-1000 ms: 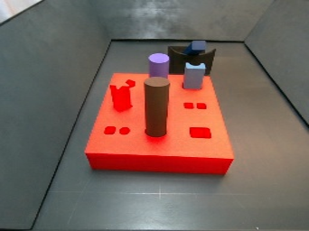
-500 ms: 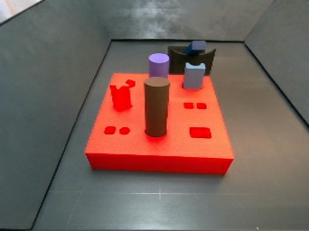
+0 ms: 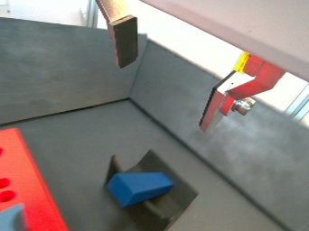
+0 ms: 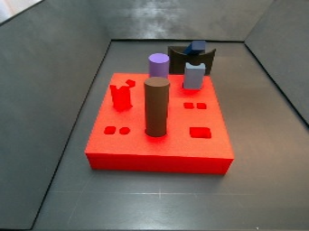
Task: Pick up the rectangle object. Move up. Place the rectangle object on the fixture. Regrasp the rectangle object. Move to above the board. Insert the rectangle object.
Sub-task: Regrasp the rectangle object.
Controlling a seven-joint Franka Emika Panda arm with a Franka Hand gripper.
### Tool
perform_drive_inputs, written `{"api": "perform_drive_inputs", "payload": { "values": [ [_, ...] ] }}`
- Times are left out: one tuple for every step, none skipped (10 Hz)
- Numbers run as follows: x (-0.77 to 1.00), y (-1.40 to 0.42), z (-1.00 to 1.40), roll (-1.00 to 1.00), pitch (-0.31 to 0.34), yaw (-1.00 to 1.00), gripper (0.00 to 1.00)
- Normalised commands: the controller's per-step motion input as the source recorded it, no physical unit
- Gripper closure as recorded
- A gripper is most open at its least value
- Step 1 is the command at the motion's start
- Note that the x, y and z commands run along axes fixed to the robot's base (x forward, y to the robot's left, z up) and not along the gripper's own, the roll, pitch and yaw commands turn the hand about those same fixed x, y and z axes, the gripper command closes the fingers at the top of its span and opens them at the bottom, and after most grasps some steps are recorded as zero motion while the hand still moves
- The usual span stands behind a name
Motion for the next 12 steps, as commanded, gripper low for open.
{"api": "perform_drive_inputs", "payload": {
  "values": [
    [0.1, -0.04, -0.01, 1.0, 0.108, 0.07, 0.0],
    [0.1, -0.04, -0.01, 1.0, 0.134, 0.09, 0.0],
    [0.1, -0.05, -0.01, 1.0, 0.156, 0.11, 0.0],
    [0.11, -0.05, -0.01, 1.0, 0.175, 0.14, 0.0],
    [0.11, -0.05, -0.01, 0.98, 0.204, 0.19, 0.0],
    [0.11, -0.05, -0.01, 0.79, 0.188, 0.21, 0.0],
    [0.11, -0.06, -0.01, 0.55, 0.154, 0.23, 0.0],
    [0.11, -0.06, -0.01, 0.38, 0.125, 0.24, 0.0],
    [0.11, -0.04, -0.01, 0.26, 0.091, 0.24, 0.0],
    [0.1, -0.04, 0.0, 0.2, 0.057, 0.23, 0.0],
    [0.09, -0.05, -0.01, 0.18, 0.015, 0.22, 0.0],
    [0.09, -0.05, -0.01, 0.17, 0.002, 0.2, 0.0]
  ]
}}
